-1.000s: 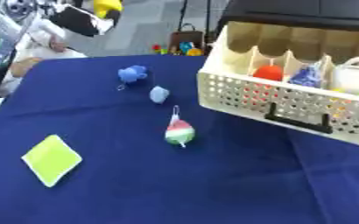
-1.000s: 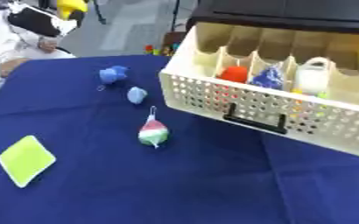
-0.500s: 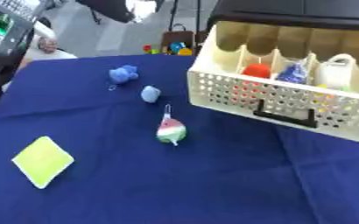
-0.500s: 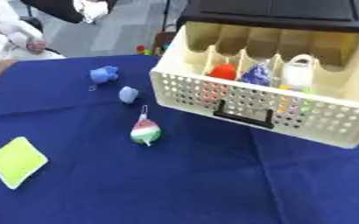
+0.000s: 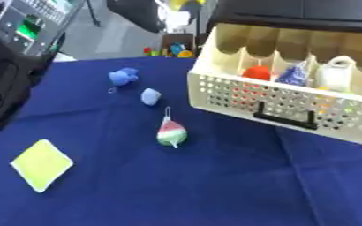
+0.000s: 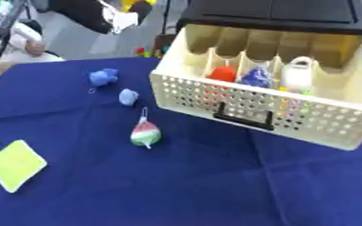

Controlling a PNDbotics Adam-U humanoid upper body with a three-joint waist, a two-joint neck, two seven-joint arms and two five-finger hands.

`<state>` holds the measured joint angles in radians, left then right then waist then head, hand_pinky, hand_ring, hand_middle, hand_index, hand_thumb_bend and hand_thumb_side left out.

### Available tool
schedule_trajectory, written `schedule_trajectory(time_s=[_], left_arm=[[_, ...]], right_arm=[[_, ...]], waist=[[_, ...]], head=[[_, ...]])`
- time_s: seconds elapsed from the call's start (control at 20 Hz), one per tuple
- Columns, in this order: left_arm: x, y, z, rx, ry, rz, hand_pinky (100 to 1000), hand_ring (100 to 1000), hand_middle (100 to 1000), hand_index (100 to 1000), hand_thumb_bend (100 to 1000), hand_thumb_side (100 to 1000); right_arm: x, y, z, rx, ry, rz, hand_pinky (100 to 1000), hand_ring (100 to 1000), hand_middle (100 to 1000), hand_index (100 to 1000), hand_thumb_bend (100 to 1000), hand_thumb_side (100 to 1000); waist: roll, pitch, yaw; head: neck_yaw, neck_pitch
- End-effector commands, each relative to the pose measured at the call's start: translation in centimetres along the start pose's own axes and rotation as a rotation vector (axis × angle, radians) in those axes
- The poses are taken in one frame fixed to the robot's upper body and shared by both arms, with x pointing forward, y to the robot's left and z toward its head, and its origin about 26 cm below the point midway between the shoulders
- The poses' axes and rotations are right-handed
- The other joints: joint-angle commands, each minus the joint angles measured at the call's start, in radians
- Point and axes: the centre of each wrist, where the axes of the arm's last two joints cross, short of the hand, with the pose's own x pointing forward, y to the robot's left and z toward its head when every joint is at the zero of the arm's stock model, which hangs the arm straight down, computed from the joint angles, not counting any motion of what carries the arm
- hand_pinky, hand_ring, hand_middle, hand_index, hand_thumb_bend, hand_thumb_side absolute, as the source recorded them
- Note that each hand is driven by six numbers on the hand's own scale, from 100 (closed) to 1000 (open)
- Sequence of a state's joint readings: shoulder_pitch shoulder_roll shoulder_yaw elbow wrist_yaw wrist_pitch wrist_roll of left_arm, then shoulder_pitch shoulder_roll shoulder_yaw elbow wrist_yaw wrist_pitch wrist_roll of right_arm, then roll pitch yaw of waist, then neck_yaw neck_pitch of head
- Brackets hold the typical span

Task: Pick up objects from table and place into drawer.

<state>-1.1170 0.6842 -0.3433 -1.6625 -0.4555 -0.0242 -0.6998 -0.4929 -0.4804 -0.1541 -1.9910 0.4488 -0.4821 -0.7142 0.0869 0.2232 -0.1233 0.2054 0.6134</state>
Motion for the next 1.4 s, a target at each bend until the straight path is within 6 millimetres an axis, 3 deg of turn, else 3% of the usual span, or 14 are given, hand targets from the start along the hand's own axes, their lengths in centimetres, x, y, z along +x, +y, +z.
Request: schedule_trajectory(time_s=[0.05, 0.75, 0.9, 0.95, 1.15, 1.4], left_arm=[[0.5, 0.9, -0.2, 0.007, -0.025, -0.007, 397, 597, 542, 768, 100, 451], [-0.5, -1.2, -3.1, -0.067, 0.006, 0.017, 419, 621, 593, 815, 100, 512], [-0.7, -1.5, -3.4, -0.085, 0.001, 0.014, 441, 642, 626, 849, 100, 580], [-0.7, -1.6, -3.4, -0.092, -0.004, 0.013, 450, 650, 639, 861, 100, 658], [-0.6, -1.4, -3.3, -0.100, -0.037, 0.023, 476, 674, 672, 879, 100, 775], [-0.4, -0.9, -3.0, -0.061, -0.042, 0.027, 465, 663, 656, 868, 100, 719]], right_arm=[[0.1, 0.0, -0.9, -0.017, -0.035, -0.018, 582, 607, 651, 730, 100, 874], [0.2, 0.4, -1.1, -0.025, -0.039, -0.034, 584, 605, 648, 729, 100, 875], [0.2, 0.4, -1.1, -0.026, -0.039, -0.034, 583, 605, 648, 729, 100, 875], [0.2, 0.4, -1.1, -0.026, -0.039, -0.033, 583, 605, 648, 729, 100, 876], [0.2, 0.3, -1.0, -0.025, -0.035, -0.030, 584, 604, 646, 728, 100, 874], [0.2, 0.3, -0.9, -0.025, -0.030, -0.029, 584, 605, 646, 727, 100, 874]], waist=[[-0.005, -0.021, -0.003], [0.008, -0.007, -0.024], [0.009, -0.004, -0.025], [0.010, -0.003, -0.025], [0.010, -0.005, -0.022], [0.007, -0.007, -0.021]], head=[[0.008, -0.019], [0.019, -0.035], [0.017, -0.033], [0.017, -0.032], [0.016, -0.030], [0.017, -0.028]])
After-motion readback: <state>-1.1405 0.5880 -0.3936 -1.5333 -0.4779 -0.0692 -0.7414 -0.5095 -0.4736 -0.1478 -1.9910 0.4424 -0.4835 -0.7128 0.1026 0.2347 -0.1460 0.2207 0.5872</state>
